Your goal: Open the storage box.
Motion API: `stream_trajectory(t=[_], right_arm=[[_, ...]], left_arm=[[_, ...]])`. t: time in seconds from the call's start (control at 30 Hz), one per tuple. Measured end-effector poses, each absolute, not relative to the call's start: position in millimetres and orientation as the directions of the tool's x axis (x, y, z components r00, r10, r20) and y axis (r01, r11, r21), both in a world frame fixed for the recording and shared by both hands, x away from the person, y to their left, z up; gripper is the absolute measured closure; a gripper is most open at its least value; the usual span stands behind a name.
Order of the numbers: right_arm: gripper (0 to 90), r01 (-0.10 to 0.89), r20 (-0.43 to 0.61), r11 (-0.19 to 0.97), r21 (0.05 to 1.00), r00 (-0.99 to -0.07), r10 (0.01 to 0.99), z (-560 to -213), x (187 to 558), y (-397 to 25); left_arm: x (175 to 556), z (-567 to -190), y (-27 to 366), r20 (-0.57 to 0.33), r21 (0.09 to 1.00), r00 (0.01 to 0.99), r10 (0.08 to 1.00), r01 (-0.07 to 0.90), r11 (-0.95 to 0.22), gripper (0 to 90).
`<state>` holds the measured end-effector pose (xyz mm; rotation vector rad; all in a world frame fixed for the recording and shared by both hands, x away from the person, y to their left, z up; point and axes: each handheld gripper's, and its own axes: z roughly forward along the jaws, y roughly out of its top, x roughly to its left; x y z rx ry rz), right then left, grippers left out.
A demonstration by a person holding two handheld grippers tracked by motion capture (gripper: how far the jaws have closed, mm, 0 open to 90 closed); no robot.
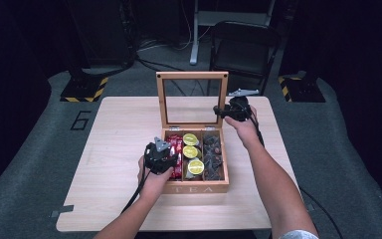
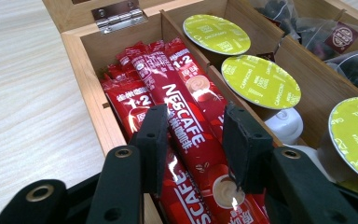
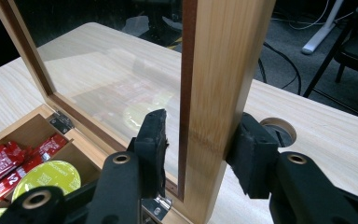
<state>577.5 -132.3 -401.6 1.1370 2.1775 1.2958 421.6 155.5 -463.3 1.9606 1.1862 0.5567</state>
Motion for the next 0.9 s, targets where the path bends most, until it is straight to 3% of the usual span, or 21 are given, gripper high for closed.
stream_trajectory(t=[0.47, 0.9], right_arm=[[56.8, 0.465, 0.09, 0.26, 0.846, -0.606, 0.79, -402.8, 585.8, -130.8], [55.7, 0.477, 0.099, 0.259, 0.84, -0.604, 0.791, -404.2, 592.1, -130.0]], left_arm=[[419.6, -461.8, 159.0, -0.033, 0.805, 0.456, 0.89, 0.54, -0.247, 82.7], [418.1, -457.1, 161.7, -0.018, 0.815, 0.456, 0.89, 0.522, -0.251, 85.2]])
